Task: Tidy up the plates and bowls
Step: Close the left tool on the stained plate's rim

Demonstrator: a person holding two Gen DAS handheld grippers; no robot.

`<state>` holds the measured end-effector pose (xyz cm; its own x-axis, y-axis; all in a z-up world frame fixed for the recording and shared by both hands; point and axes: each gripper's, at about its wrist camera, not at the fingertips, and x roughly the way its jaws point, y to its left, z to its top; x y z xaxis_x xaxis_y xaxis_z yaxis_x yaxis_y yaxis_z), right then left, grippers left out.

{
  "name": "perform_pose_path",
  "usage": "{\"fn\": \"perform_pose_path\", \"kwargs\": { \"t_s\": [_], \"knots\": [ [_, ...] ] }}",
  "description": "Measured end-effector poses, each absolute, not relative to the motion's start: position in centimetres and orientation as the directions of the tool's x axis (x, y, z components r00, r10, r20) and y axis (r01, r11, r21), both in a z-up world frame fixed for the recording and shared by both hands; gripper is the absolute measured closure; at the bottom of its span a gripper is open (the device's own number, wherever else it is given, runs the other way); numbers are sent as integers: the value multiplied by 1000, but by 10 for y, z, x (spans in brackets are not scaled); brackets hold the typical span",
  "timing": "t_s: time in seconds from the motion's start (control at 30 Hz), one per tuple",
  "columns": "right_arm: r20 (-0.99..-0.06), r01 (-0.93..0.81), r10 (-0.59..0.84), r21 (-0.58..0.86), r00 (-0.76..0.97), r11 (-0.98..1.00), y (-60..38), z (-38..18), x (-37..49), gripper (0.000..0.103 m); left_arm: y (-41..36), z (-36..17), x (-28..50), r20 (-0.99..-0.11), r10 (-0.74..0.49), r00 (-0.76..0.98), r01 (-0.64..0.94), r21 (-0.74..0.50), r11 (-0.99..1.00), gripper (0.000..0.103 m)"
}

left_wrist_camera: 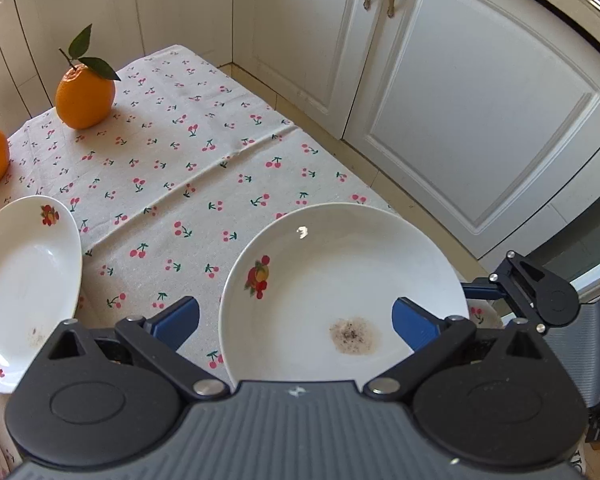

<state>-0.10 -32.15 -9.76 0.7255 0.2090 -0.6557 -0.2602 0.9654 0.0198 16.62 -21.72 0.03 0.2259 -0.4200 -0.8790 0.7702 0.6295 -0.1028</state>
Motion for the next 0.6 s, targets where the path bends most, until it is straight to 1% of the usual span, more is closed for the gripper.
{"fn": "perform_pose_path", "kwargs": {
  "t_s": [0.1,0.27,0.33,0.6],
  "knots": [
    [-654,-278,224,21,723,960,-323,-98,0,0,-224,-10,178,-895,-403,191,774,-115,623,4],
    [-669,-313,246,21,701,949,-325,-96,6,0,-235,-23,193,-915,-382,129,789,-138,599,13],
    [-672,-327,257,23,694,945,-326,-96,8,0,-239,-27,197,-923,-368,115,800,-133,585,18],
    [-680,-359,278,23,679,933,-326,-96,14,0,-248,-39,211,-942,-335,30,814,-172,555,23]
  ]
}}
